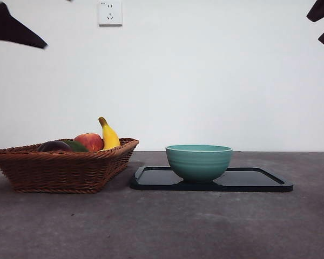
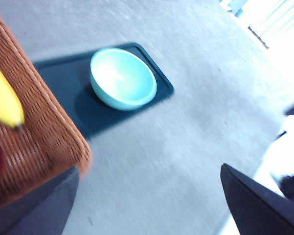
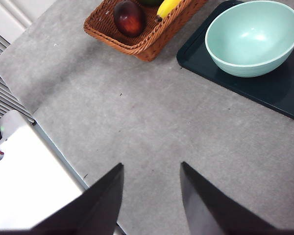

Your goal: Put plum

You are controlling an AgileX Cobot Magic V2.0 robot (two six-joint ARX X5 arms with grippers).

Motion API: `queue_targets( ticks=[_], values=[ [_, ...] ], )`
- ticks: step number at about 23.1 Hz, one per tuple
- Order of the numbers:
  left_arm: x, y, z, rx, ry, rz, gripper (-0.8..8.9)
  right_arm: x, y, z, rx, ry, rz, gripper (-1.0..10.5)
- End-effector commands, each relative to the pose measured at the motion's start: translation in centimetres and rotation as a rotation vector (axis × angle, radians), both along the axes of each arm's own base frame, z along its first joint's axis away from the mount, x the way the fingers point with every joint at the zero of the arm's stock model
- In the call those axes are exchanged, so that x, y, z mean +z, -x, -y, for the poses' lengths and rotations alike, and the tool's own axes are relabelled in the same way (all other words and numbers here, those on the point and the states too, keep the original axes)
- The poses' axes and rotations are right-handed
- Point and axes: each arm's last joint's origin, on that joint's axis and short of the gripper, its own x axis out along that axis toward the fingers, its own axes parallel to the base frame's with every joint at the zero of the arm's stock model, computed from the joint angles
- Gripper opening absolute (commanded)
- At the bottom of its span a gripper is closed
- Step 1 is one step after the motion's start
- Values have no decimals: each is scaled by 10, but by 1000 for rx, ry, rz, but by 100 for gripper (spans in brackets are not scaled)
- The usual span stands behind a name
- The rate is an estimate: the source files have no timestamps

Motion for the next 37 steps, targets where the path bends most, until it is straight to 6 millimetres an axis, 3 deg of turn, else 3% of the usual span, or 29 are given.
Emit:
queue_targets(
  ticks=[1, 3, 8, 18, 25, 31, 37],
  values=[
    [7, 17, -3, -20, -16, -26, 465, 2, -1, -1, 11, -1, 13, 184],
    [6, 29, -5, -50, -50, -44, 465, 2, -1, -1, 11, -1, 14, 184],
    [4, 37, -7, -64, -70, -78, 465, 2, -1, -1, 10, -1, 13, 184],
    [4, 37, -7, -72, -77, -72, 465, 2, -1, -1, 2, -7, 3, 184],
    [4, 37, -7, -72, -76, -71, 465, 7, -7, -1, -150, -68, -31, 228],
    [4, 37, -7, -72, -75, -65, 465, 20, -29, -5, -275, -71, -9, 231],
    [4, 37, -7, -71, -74, -67, 465, 37, -76, -18, -305, -5, -33, 298]
  ],
)
